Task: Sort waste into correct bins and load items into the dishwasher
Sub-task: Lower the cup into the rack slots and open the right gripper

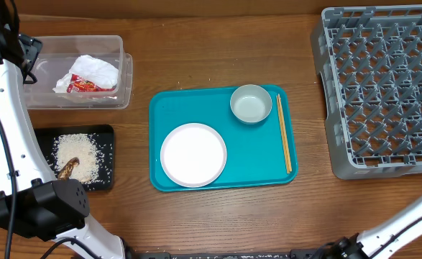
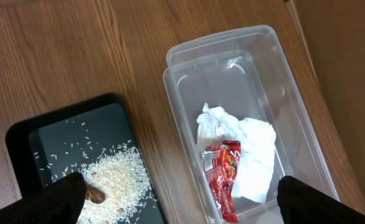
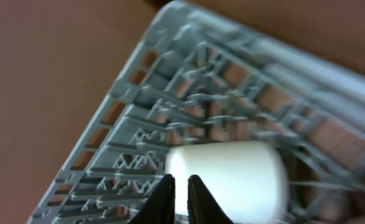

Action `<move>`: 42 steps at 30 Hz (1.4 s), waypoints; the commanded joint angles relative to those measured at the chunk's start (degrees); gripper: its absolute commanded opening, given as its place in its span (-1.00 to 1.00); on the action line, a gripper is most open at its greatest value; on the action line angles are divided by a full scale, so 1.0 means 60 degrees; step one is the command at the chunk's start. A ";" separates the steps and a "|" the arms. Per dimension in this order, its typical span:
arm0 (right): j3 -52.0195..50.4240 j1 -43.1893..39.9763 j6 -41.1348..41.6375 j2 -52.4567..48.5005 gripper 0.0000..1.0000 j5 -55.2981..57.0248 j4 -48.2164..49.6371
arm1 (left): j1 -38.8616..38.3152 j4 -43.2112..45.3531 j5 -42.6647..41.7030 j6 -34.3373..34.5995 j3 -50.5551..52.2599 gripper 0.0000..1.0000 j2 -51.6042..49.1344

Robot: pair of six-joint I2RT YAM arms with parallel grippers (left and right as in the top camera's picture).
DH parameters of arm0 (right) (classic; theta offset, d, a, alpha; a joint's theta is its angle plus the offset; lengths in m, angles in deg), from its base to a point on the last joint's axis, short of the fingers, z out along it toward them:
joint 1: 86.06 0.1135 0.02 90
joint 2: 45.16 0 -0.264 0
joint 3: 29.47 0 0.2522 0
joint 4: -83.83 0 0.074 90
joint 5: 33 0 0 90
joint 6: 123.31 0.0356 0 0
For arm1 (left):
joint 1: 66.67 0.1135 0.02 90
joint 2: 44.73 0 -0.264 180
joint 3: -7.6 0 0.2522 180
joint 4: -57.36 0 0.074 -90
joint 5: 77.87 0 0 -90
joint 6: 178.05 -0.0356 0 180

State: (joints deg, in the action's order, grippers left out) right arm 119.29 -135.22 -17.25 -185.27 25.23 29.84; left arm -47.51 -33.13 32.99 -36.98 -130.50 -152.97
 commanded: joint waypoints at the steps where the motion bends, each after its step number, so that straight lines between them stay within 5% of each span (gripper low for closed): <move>1: 0.0233 0.1202 -0.0794 0.0306 -0.82 0.1475 0.0015 | -0.0025 0.0018 0.0182 -0.0007 -0.0036 1.00 -0.0036; 11: 0.0182 0.2728 -0.1198 -0.0135 -0.91 0.6244 -0.0186 | -0.0025 0.0015 0.0182 -0.0007 -0.0036 1.00 -0.0036; 42: 0.0200 0.2284 -0.0652 0.0044 -0.90 1.0502 -0.1384 | -0.0025 0.0015 0.0186 -0.0007 -0.0036 1.00 -0.0036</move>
State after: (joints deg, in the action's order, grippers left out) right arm 119.31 -121.32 -23.99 -186.56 85.40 21.67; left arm -47.51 -33.13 32.99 -36.98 -130.50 -152.97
